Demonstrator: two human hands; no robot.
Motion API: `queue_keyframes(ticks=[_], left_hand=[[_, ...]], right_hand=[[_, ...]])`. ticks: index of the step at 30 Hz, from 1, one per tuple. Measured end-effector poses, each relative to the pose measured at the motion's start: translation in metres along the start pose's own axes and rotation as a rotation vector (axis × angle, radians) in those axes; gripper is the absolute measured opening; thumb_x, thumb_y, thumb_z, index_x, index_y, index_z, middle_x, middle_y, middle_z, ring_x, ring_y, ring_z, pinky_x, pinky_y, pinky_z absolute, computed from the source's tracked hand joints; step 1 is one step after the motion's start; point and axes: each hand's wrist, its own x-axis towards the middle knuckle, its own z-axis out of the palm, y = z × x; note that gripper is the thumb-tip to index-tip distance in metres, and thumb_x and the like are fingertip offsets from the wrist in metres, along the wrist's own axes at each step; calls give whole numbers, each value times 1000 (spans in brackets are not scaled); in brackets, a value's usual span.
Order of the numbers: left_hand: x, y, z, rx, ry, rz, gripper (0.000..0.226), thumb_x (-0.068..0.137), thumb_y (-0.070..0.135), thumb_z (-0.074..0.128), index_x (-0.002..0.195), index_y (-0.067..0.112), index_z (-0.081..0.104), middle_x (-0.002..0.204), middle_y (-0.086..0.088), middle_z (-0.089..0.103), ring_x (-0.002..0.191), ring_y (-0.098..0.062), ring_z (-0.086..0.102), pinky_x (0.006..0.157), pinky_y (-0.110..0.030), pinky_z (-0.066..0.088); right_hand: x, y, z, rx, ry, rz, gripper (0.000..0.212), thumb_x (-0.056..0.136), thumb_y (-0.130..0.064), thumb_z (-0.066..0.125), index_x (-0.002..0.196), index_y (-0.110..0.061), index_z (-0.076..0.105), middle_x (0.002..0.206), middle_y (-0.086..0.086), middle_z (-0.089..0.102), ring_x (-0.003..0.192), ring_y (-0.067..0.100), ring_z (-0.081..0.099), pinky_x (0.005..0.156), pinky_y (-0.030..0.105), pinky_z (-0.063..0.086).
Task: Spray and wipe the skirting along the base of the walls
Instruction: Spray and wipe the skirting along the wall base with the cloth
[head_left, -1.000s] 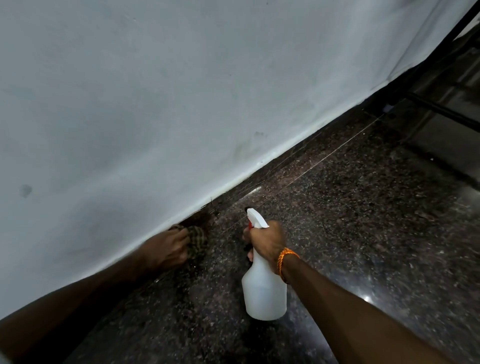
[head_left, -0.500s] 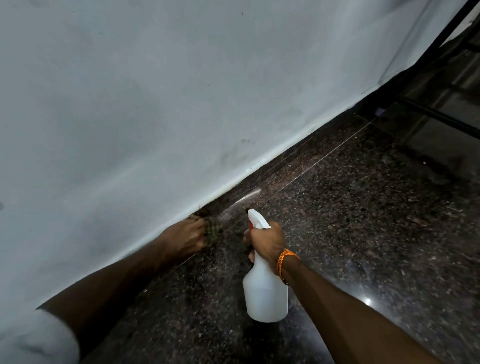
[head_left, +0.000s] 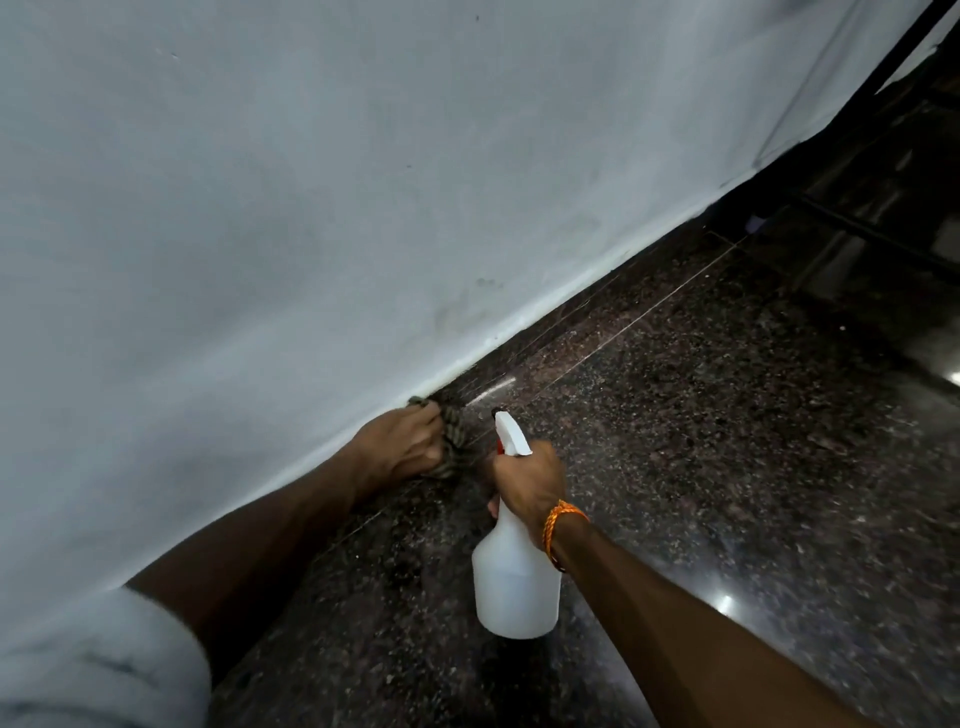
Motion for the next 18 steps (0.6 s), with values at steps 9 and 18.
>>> queue_keyframes(ticks=[9, 18], left_hand=[[14, 3, -2, -159, 102, -81, 18, 87, 20, 57, 74, 11, 65, 78, -8, 64, 82, -26, 60, 71, -36, 47], [31, -4, -3, 44, 186, -84, 24, 86, 1, 50, 65, 6, 61, 66, -11, 60, 72, -29, 58, 64, -36, 51]], right_hand=[[14, -3, -18, 73, 73, 26, 8, 79, -1, 57, 73, -6, 54, 68, 22, 65, 46, 34, 61, 51, 42, 55], [14, -17, -37, 103, 81, 22, 21, 82, -1, 59, 69, -12, 47, 64, 15, 59, 53, 37, 62, 61, 51, 59]])
